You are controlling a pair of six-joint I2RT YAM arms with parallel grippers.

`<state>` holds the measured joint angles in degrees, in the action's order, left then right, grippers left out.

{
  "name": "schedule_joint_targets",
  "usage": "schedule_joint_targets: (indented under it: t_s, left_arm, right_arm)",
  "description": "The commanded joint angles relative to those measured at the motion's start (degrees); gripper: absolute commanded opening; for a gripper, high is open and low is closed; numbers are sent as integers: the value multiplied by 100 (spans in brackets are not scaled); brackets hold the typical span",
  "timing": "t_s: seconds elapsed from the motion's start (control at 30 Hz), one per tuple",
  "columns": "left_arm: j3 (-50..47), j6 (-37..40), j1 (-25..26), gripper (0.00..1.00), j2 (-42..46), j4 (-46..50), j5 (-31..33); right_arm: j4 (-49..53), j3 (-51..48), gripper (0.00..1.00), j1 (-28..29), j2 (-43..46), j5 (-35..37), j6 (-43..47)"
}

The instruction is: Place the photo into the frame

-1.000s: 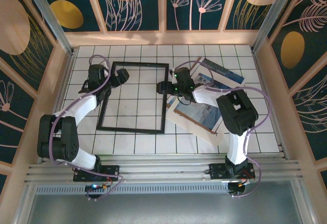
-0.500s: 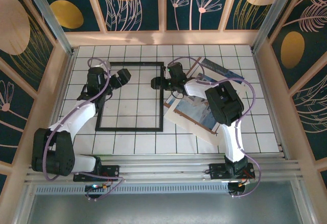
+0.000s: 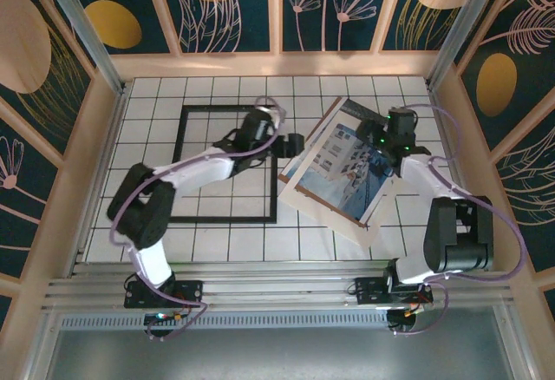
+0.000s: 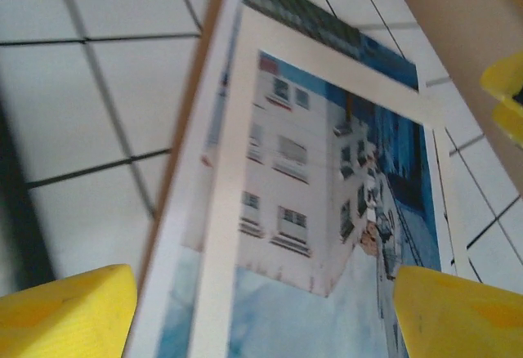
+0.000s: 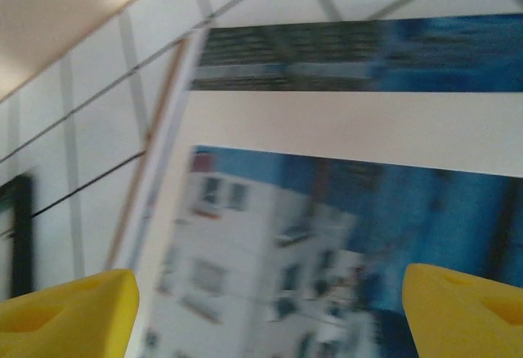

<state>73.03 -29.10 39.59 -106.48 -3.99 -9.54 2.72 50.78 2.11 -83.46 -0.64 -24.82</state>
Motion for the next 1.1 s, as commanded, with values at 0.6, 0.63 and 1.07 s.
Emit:
schedule_joint_targets:
  t_s: [0.6, 0.63, 1.07]
  left_arm:
    - [2010, 718, 432, 78, -2265, 1427, 306]
    - [2014, 714, 443, 78, -2282, 1427, 289]
    - [1746, 573, 477, 77, -2326, 1228, 210]
  right_arm:
    - [668, -1118, 82, -1452, -56, 179, -111]
    - [668, -1143, 82, -1470, -56, 179, -104]
    - [512, -1229, 76, -1512, -297, -888, -42]
